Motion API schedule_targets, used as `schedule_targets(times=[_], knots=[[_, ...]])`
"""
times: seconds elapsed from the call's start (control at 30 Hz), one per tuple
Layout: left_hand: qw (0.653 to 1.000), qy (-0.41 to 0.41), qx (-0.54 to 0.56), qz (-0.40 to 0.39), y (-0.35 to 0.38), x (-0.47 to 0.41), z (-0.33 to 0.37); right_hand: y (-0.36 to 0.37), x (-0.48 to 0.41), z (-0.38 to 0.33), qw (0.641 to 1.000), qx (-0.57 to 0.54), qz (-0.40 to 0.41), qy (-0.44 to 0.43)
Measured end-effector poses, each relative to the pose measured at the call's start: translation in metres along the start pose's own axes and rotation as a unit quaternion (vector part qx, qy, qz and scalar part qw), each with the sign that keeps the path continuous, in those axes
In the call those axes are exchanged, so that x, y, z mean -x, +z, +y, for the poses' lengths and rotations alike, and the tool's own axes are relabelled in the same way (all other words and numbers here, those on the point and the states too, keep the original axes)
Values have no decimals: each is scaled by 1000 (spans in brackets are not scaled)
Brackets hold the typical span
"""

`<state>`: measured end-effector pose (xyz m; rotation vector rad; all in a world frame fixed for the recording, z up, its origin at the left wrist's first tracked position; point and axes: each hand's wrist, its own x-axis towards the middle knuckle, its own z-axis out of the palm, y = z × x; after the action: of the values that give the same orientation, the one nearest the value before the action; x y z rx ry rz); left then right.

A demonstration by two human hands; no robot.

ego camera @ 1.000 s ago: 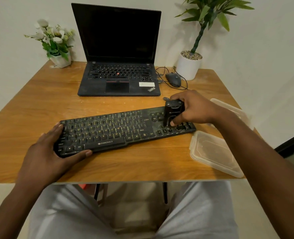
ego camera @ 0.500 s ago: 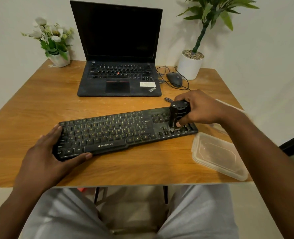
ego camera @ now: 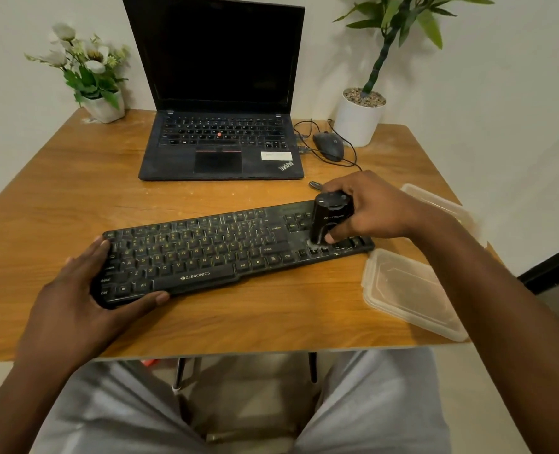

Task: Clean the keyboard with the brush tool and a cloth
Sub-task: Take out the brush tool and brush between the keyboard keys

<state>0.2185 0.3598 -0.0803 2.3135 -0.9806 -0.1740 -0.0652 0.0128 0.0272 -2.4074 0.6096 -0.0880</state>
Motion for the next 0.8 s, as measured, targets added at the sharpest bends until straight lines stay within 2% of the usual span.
schedule_targets(times=[0.23,0.37,0.67,0.8], knots=[[1000,-7,-5,-12,1,-2,-4,-18,23,19,998,-12,49,28],[1000,-5,-1,-17,1,-3,-6,-8,28,18,998,-54,33,23],[1000,-4,-4,-11,2,-3,-4,-20,41,28,998,-4,48,32],[1000,-2,-3,-9,2,-3,-5,-11,40,23,998,-37,48,23]])
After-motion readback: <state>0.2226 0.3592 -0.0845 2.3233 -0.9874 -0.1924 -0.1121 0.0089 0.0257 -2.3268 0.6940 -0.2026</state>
